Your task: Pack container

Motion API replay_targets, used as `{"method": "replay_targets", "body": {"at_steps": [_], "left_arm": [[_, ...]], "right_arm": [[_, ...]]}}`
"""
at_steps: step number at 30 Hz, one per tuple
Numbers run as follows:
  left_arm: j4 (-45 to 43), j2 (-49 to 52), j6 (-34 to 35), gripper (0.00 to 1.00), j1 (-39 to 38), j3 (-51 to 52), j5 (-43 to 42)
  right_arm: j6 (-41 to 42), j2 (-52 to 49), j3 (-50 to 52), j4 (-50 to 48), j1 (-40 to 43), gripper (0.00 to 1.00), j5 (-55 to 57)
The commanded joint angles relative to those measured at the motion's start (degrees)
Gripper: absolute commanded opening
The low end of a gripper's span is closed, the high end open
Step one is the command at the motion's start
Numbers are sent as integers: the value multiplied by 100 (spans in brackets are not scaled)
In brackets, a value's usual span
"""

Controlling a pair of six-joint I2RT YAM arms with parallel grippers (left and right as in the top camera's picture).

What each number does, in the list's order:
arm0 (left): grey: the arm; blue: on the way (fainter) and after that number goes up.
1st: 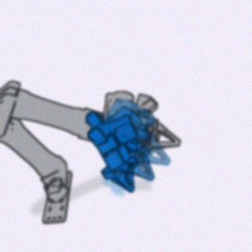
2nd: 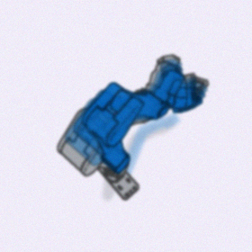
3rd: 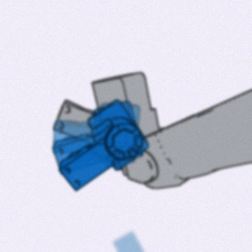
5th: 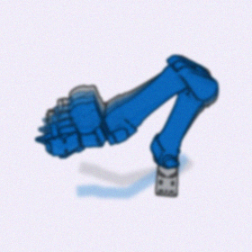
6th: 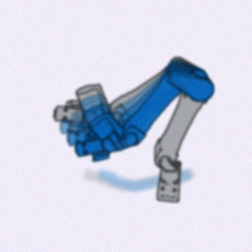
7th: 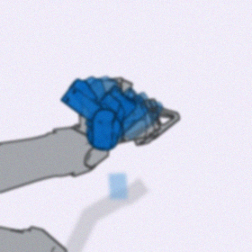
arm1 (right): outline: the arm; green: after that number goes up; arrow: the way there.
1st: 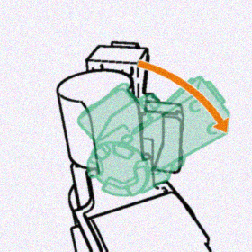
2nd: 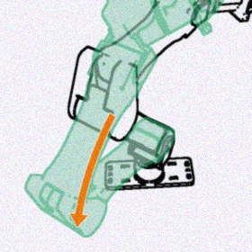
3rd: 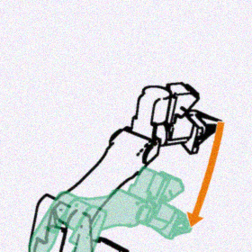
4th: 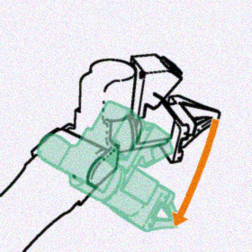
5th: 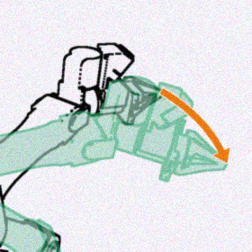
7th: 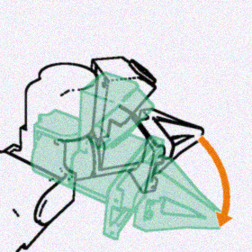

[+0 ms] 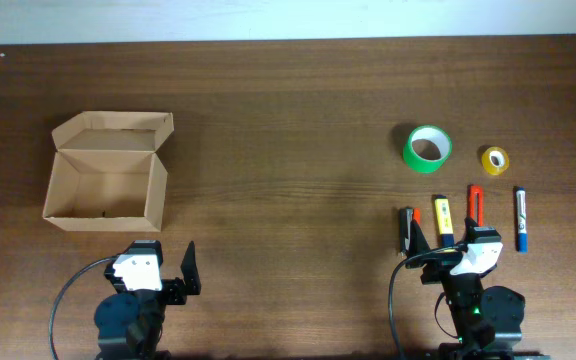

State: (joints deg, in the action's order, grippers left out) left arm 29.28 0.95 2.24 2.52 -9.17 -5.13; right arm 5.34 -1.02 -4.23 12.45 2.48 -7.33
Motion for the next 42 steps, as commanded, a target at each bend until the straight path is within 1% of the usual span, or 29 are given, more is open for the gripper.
{"method": "replay_targets", "body": {"at_steps": [1,13,15,17,19,21,22,24,26,28,30,31,32,34,37,38,40,42], "left_arm": [[-15,-66,-11,100,-28,48,59],[-70,-66,50,100,-28,48,0],[4,-63,507,100,-28,44,-2],[-114,-57,592,100,-24,-24,2],[-271,7,592,100,-24,-284,96],[-299,271,601,100,-20,-726,697],[-273,485,721,100,-9,-962,839],[-315,1172,713,100,-2,-1451,1045],[-308,2044,691,100,-2,-2074,1150],[-291,2983,691,100,-2,-2876,1141],[-240,3827,424,100,-2,-3790,1117],[-101,4269,192,100,-2,-4363,1075],[74,4631,28,100,-2,-4872,1078],[601,5418,-302,100,-2,-6022,1099],[1587,6513,-452,100,-2,-7711,1097],[1858,6800,-501,100,0,-8150,1102],[2240,7355,-868,100,31,-8950,1102],[2361,7753,-1213,100,31,-9442,1102]], "right_arm": [[-15,28,33,24,17,99,48],[44,28,33,-20,15,99,-24],[647,28,28,-105,17,99,-376],[1078,28,-35,-131,17,99,-695],[1078,26,-175,-131,17,99,-931],[955,13,-463,-129,17,99,-984],[737,-28,-664,-122,17,99,-970],[411,-240,-1139,0,17,99,-693],[190,-715,-1768,358,17,99,-417],[33,-1567,-2643,916,17,99,-402],[-251,-2492,-3598,1617,20,99,-396],[-407,-3067,-4245,2118,17,99,-343],[-509,-3493,-4747,2516,20,99,-286],[-813,-4610,-6135,3582,24,99,-173],[-1104,-6102,-8201,4996,22,99,184],[-1119,-6529,-8826,5372,24,99,295],[-1119,-7252,-9868,5897,50,99,481],[-1115,-7934,-10771,6264,164,99,503]]}}
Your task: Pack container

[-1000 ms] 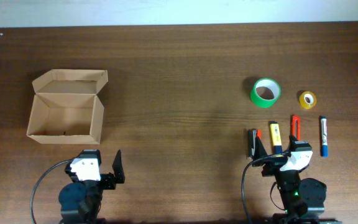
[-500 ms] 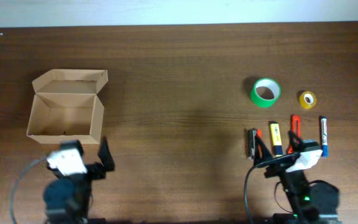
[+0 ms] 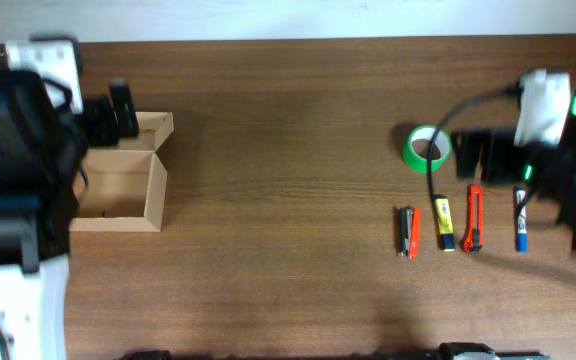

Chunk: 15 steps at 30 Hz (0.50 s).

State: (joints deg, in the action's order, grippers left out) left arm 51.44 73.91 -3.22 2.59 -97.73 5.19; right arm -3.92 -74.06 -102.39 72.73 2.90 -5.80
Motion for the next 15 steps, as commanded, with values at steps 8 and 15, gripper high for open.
{"method": "replay_targets", "body": {"at_steps": [8,15], "left_arm": [[699,1023,-765,100,17,-769,-291],[1845,1405,-728,100,17,-763,-802]], "right_arm": [[-186,-2129,-1847,601,767,99,-249],[-20,-3156,-1847,555,1290,99,-22]]}}
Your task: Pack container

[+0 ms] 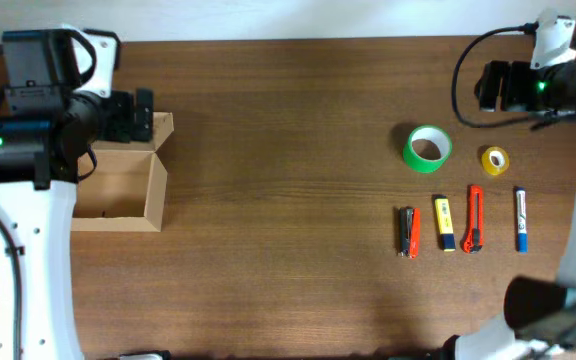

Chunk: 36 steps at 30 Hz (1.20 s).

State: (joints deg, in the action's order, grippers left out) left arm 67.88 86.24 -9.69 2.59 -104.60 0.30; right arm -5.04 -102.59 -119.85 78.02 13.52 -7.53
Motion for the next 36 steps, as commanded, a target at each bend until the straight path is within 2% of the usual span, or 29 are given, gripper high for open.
{"method": "replay_targets", "body": {"at_steps": [1,6,12,13,14,15,16,18,21,24,29,36], "left_arm": [[313,236,39,100,17,-76,-323],[527,645,109,100,17,-76,-817],[737,1462,205,95,17,-39,-697],[763,1639,328,73,17,-39,-511],[787,1803,446,40,17,-39,-319],[804,2000,514,27,17,-39,-151],[798,2186,511,26,17,-39,-26],[782,2492,461,28,17,-39,92],[944,2927,225,37,20,-39,101],[1082,3237,94,40,17,-39,68],[909,3300,81,56,17,-39,-48],[793,3300,81,59,74,-13,-50]], "right_arm": [[284,-459,-101,44,332,99,317],[750,-1163,-101,120,881,99,479],[920,-1690,-96,299,1268,99,476],[920,-1716,-96,297,1309,99,479],[918,-1735,-96,282,1342,99,479],[918,-1738,-96,269,1377,99,479],[916,-1738,-96,251,1397,99,479],[918,-1738,-96,227,1427,99,476],[918,-1738,-96,232,1469,99,474],[918,-1738,-96,214,1469,99,461],[918,-1738,-96,227,1469,99,459],[916,-1738,-96,214,1469,99,463]]}}
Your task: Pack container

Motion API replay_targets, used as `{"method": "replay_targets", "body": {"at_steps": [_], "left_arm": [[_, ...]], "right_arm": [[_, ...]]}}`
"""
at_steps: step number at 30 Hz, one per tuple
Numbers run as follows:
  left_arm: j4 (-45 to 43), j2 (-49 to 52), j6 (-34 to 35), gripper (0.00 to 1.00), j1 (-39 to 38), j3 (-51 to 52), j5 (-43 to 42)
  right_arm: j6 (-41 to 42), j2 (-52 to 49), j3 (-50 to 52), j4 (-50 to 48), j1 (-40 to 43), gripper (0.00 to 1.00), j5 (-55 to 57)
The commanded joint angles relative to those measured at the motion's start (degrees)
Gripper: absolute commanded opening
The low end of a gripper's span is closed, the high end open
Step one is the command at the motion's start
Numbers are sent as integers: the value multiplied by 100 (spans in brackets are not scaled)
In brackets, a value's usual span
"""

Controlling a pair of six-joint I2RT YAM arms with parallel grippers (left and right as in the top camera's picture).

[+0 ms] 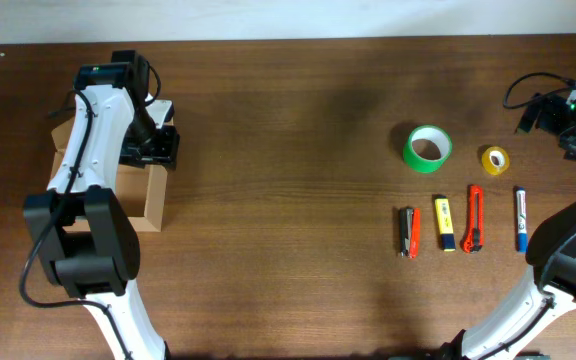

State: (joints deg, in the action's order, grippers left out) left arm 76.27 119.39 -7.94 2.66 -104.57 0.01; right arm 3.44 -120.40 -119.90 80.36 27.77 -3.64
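Observation:
The open cardboard box [146, 195] stands at the left, mostly covered by my left arm. My left gripper [153, 148] hangs over the box's right rim by the flap; its jaws are too dark to read. At the right lie a green tape roll [428, 148], a yellow tape roll [495, 158], a red-black multi-tool [409, 232], a yellow cutter [444, 222], a red cutter [474, 218] and a blue marker [520, 218]. My right gripper [540, 110] is at the far right, beyond the yellow tape, holding nothing that I can see.
The brown wooden table [288, 200] ends in a pale strip along the far edge. My right arm runs down the right edge of the view, and my left arm stands in front of the box.
My left gripper has moved from the box's back flap to over its right rim. My right gripper has shifted right and nearer, toward the yellow tape. No object has moved.
Both arms were folded at the near table edge. Then they loomed large in the overhead view, the left by the box and the right by the tapes. Then the left was at the box's back flap, the right at the far right. The items have stayed in place.

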Motion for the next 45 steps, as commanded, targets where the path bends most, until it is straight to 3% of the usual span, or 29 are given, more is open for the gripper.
{"method": "replay_targets", "body": {"at_steps": [1,12,14,17,18,29,39,45], "left_arm": [[-72,-15,-94,59,90,4,-24],[-389,-15,-92,56,348,804,-291],[-483,-15,-74,42,348,909,-382],[-579,-15,-35,6,345,1069,-439],[-592,-15,-24,2,345,1126,-490],[-511,-249,1196,1,-398,671,-621],[-321,-369,2465,2,-1897,-2409,-330],[-719,-367,3099,1,-2492,-3265,350]], "right_arm": [[68,44,-92,-22,44,99,76],[66,44,-92,-57,50,99,225],[66,44,-92,-66,50,99,225],[68,44,-92,-66,50,99,223],[68,44,-92,-66,50,99,223],[162,44,-92,-55,48,99,208],[201,44,-92,-37,37,99,66],[308,44,-92,-15,37,99,15]]}}
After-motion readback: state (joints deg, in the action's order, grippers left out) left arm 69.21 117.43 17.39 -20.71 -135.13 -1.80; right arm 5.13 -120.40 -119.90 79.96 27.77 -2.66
